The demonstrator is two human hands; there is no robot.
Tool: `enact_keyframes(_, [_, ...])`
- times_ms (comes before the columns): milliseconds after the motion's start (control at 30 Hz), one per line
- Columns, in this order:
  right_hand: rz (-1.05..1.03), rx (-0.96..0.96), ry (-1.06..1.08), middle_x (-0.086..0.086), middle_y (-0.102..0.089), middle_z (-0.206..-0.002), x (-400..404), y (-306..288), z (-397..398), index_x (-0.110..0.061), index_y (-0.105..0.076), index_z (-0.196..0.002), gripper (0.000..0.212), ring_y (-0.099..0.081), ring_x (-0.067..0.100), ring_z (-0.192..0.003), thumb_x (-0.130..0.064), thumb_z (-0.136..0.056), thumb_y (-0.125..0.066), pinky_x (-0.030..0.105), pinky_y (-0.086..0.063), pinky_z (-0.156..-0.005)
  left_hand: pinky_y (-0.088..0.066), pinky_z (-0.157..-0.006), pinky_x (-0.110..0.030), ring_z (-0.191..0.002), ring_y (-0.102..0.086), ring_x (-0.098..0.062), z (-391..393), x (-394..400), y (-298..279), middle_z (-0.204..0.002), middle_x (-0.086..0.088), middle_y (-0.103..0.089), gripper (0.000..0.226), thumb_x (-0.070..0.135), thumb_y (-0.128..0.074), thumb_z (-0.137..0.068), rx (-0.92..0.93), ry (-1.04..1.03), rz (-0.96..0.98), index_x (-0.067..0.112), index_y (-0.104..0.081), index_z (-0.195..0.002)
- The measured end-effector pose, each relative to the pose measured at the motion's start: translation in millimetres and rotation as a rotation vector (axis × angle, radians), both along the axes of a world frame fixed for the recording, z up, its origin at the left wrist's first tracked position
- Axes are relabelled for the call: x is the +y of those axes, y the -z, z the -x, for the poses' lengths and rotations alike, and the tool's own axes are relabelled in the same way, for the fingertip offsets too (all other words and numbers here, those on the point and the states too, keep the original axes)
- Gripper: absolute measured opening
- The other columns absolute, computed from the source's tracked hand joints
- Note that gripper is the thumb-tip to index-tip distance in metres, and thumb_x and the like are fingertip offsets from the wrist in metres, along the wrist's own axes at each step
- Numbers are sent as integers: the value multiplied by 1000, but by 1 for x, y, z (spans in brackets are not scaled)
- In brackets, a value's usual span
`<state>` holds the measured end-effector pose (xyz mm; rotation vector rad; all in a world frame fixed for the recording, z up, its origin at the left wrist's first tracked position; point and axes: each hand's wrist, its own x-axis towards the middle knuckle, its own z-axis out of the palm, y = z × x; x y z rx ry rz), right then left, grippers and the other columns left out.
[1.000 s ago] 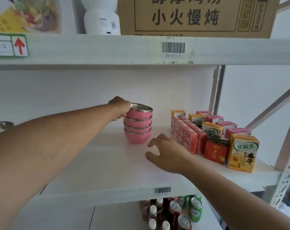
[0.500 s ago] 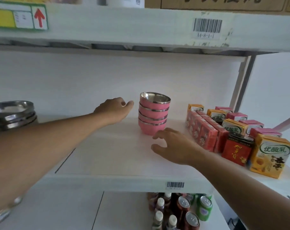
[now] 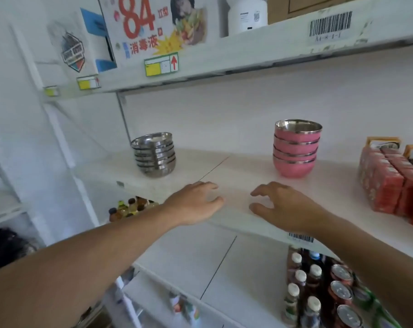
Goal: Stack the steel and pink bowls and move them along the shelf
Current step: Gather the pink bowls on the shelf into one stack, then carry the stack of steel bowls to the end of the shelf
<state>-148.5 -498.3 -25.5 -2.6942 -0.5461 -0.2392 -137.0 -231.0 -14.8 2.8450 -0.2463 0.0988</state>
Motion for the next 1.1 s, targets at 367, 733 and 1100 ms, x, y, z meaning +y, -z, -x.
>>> enact_keyframes(367, [-110, 6, -150, -6, -63, -142, 61, -12, 22, -39, -63, -140, 50, -61, 17, -127, -64, -97, -60, 40, -50, -107, -41, -117, -42, -154, -43, -16, 68, 104, -8, -171, 14, -43, 89, 89, -39, -85, 14, -264, -18, 45, -43, -162])
enact_keyframes(733, [-45, 31, -173, -9, -65, -139, 174, -28, -8, -38, -62, -140, 49, -61, 13, -120, -64, -99, -58, 39, -51, -106, -43, -119, -48, -153, -45, -20, 49, 209, -3, -170, 10, -45, 94, 91, -36, -85, 17, -266, 23, 40, -41, -164])
enact_keyframes(1100, [-40, 102, 19, -3, -61, -151, 238, -22, -58, -31, -47, -156, 74, -63, 20, -127, -72, -95, -60, 41, -51, -107, -40, -121, -45, -157, -41, -22, -11, 280, 1, -175, 4, -39, 102, 90, -45, -88, -22, -123, 106, 29, -35, -169])
